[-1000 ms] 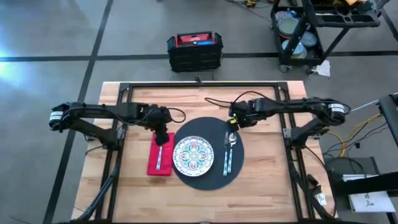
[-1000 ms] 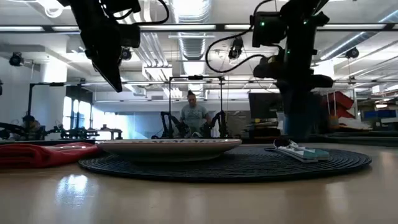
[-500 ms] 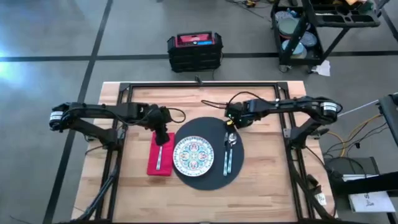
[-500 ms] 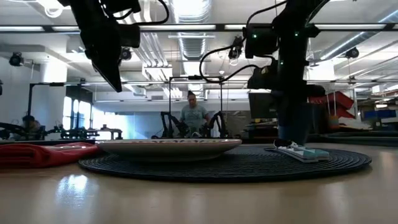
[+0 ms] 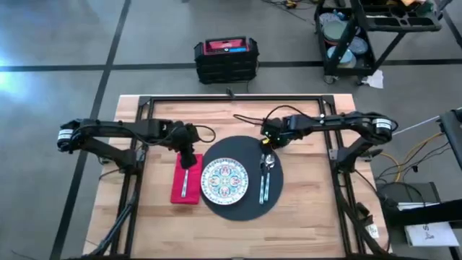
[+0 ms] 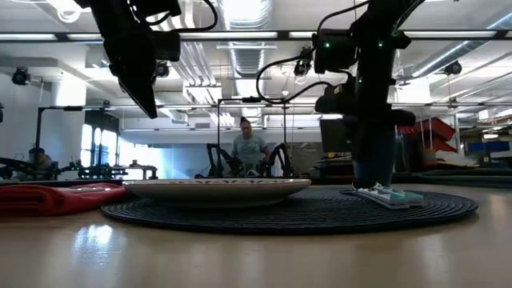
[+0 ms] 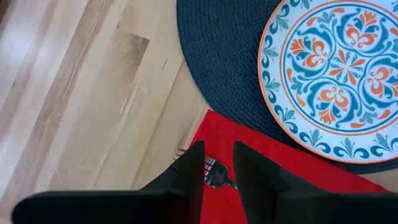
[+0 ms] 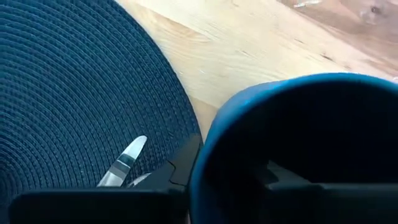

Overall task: Set table place
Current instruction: Put the blue plastic cup to the top right of the black placemat, then adjust the black placemat

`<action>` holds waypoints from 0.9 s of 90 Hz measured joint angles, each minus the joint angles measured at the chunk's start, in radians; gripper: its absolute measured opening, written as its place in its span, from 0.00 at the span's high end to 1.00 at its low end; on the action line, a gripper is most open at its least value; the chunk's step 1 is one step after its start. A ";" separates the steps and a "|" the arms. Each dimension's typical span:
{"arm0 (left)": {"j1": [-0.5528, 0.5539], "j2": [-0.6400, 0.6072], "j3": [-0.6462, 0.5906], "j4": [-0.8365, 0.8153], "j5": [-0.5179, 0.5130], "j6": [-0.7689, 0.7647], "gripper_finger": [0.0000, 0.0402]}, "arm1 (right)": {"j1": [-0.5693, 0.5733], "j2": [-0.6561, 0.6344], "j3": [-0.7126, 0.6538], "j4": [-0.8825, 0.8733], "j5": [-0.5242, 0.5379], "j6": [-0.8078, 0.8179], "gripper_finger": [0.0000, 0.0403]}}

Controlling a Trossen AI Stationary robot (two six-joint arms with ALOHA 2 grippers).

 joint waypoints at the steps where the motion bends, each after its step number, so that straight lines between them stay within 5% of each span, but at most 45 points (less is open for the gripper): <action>1: 0.000 0.000 0.000 0.000 0.000 0.000 0.83 | 0.000 -0.001 0.000 0.000 0.000 0.000 0.83; 81: 0.000 -0.023 0.000 -0.002 0.000 0.039 0.85 | 0.004 -0.238 0.096 0.011 0.078 -0.047 0.76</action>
